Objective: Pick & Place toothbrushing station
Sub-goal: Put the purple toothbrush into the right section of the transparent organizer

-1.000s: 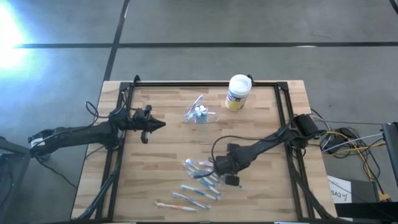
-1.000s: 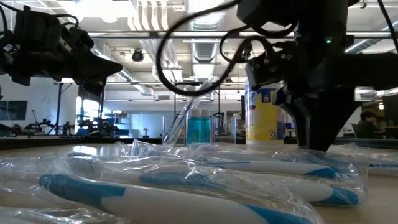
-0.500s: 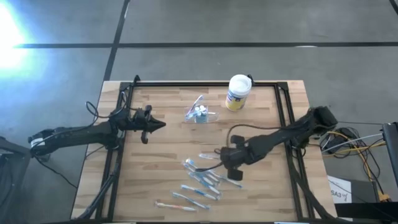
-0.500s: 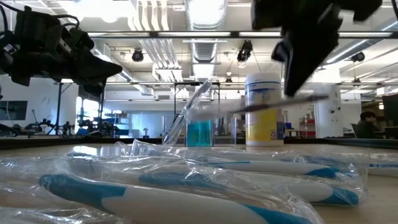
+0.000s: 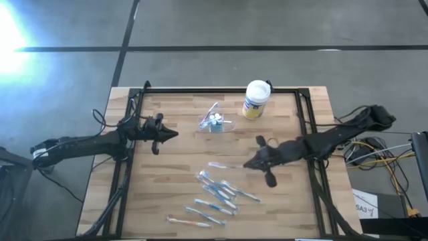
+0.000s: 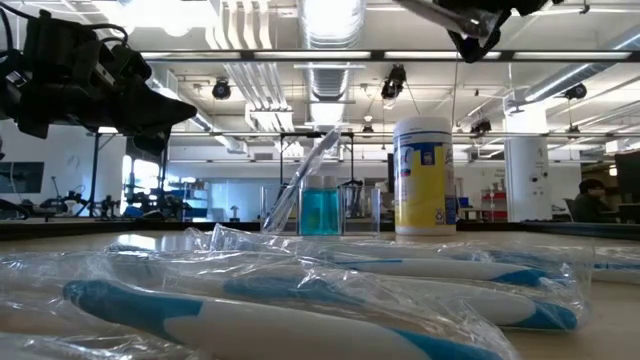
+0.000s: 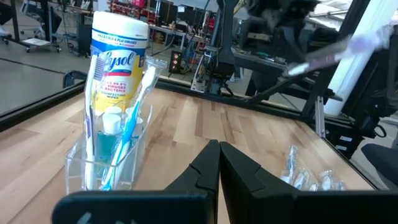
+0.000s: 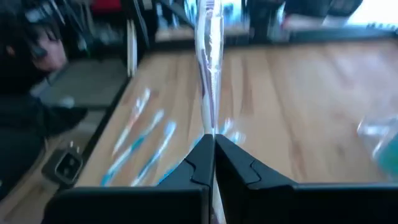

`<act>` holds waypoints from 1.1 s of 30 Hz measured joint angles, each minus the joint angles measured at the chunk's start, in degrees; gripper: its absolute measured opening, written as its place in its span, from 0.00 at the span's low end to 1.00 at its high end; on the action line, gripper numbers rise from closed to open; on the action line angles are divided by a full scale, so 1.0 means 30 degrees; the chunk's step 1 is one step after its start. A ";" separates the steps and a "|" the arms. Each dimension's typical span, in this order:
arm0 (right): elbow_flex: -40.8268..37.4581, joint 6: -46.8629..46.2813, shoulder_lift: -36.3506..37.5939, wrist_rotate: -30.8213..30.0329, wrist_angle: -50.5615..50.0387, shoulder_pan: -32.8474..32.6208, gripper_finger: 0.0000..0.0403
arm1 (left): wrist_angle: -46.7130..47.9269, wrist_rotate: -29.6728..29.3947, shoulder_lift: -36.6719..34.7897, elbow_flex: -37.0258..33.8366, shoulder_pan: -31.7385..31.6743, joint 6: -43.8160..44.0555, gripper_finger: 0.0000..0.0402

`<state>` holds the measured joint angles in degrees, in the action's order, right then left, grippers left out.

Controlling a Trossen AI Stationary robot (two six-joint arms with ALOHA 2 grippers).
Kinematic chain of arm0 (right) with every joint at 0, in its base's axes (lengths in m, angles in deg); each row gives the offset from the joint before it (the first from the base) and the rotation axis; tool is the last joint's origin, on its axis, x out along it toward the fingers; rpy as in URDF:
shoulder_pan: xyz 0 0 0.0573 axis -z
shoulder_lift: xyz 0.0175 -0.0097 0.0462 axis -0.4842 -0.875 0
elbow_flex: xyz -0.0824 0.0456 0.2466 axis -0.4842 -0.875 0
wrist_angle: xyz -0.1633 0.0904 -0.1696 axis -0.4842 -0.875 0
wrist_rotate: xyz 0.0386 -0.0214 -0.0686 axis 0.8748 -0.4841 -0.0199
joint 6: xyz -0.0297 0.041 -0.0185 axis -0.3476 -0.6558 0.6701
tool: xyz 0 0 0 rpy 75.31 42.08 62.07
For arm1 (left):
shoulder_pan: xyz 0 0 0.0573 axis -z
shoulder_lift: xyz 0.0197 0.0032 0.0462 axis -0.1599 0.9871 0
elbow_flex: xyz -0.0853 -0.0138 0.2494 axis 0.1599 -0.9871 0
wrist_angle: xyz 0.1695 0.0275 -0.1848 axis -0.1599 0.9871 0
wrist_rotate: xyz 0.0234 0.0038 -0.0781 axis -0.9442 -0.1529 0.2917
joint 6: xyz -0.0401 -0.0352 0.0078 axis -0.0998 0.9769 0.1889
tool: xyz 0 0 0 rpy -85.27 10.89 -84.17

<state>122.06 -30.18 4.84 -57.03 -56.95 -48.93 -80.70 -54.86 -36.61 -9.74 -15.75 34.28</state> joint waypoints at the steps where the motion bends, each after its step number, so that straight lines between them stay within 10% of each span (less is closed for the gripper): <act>1: -0.0702 0.0405 0.0478 -0.0008 0.1021 0.0142 0.02 | 0.0000 -0.0025 0.0000 0.0001 0.0000 0.0000 0.03; 16: -0.8261 0.5353 0.3012 -0.0002 1.4128 0.2080 0.02 | 0.0529 -0.0219 0.0000 0.0000 -0.0007 -0.1290 0.03; 33: -0.9609 0.7438 0.3165 0.2052 1.6702 0.2483 0.02 | -0.3226 -0.2936 0.2598 0.3926 0.2041 -0.2106 0.03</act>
<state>93.23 -7.86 14.34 -50.87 -6.84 -41.48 -90.37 -63.67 -28.81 2.04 -9.63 27.96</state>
